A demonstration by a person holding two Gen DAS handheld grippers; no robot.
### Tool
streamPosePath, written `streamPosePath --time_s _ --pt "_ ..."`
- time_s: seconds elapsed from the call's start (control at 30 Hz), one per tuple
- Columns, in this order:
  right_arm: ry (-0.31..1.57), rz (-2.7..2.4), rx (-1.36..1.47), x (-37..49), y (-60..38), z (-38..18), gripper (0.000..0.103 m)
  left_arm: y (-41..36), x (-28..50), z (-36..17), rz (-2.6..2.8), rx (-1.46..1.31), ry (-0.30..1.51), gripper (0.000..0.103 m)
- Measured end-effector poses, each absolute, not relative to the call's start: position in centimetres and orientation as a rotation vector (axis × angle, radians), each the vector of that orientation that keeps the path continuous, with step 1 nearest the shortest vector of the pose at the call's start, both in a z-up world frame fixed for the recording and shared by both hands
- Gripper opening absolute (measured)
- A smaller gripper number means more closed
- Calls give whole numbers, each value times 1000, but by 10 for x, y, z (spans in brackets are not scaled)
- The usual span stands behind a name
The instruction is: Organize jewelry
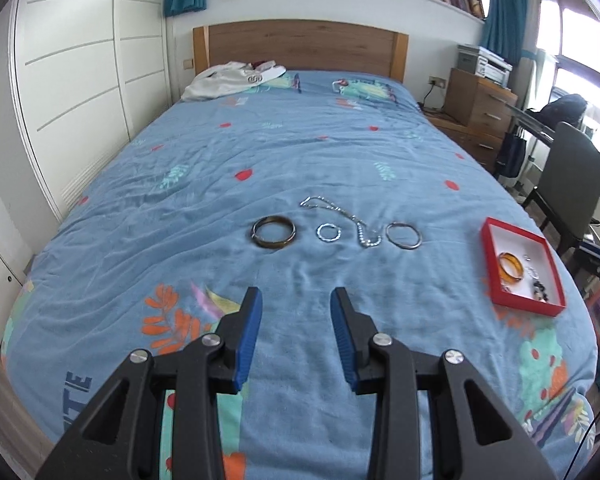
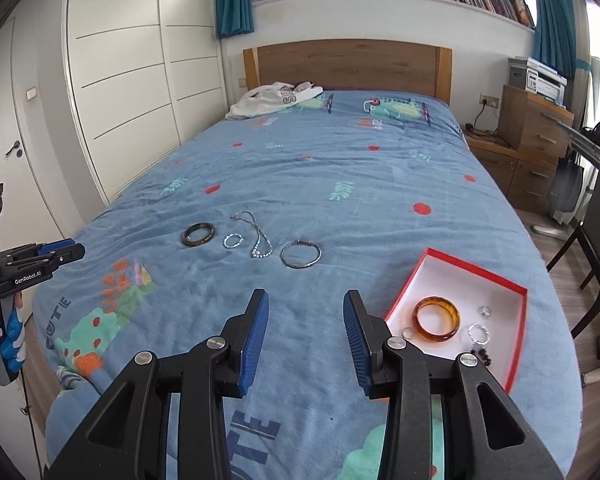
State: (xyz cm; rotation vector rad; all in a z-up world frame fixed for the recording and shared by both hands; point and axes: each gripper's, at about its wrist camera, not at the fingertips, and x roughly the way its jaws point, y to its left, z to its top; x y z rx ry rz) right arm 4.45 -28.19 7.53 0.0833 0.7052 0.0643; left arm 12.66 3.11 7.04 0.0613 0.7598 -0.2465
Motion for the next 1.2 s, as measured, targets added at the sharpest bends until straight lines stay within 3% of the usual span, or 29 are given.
streamPosePath --time_s 0.7,1.2 --pt "828 135 187 230 -294 -47 39 -49 328 -60 -293 -67 938 33" --pt "862 177 229 286 -298 -90 46 -79 365 -96 -317 -30 965 34"
